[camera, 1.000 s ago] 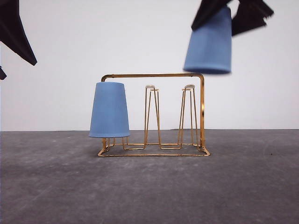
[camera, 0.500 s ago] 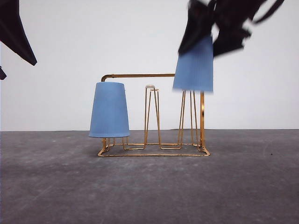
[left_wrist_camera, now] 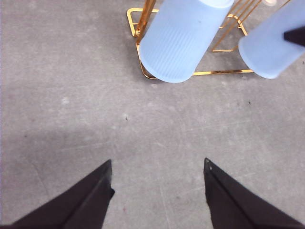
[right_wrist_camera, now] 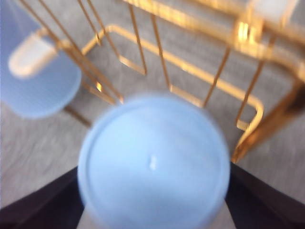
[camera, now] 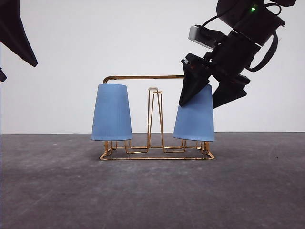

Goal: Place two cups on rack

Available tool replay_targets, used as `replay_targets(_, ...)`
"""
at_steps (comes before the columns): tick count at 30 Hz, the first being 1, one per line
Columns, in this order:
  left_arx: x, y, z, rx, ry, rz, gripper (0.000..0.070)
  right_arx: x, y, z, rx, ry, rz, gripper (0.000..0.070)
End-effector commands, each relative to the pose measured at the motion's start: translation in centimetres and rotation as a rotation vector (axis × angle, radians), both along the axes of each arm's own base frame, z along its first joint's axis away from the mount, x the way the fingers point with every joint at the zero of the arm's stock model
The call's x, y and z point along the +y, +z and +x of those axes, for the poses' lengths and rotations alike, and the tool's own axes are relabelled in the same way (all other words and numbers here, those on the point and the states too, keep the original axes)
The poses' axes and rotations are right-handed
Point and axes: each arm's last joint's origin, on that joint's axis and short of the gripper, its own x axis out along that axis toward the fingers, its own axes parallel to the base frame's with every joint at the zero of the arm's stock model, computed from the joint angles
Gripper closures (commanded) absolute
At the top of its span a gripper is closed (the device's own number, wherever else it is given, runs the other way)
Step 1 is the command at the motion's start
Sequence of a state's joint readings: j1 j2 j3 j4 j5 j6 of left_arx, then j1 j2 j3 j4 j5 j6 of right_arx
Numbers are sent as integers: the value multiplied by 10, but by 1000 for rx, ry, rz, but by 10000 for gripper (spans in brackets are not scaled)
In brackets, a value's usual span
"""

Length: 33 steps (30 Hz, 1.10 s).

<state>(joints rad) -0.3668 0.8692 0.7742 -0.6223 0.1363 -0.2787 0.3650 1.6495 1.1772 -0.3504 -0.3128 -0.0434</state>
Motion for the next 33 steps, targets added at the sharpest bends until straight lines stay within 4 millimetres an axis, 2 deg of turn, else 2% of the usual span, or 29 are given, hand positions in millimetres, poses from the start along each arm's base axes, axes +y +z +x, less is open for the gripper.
replay_targets(1,-1,3,1,-5,-7,-9,347,0,16,-1,-3,-17,20,167)
replay_targets(6,-1,1,-1,24,-7,2,348,-9,48,-17,82,-36,-3,167)
replay_targets(10,1,3,-4,20,-7,2,348,-17,68,-38,117,-29,-23,168)
replay_targets(15,6,11,-16,-49,3,6,348,-30,83,-67,88,-19,-27,168)
replay_targets(18,12,17,-27,-97,22,31,348,-43,86,-88,21,-32,3,169)
replay_targets(21,17,20,-38,-139,18,39,348,-54,79,-115,-61,-24,51,170)
replay_targets(25,22,18,-50,-183,15,29,348,-65,55,-149,-142,-44,109,178)
replay_targets(29,25,2,-59,-180,14,28,348,-74,24,-177,-189,-83,186,187)
replay_targets(33,27,-17,-63,-152,11,38,348,-79,-5,-194,-190,-122,262,199)
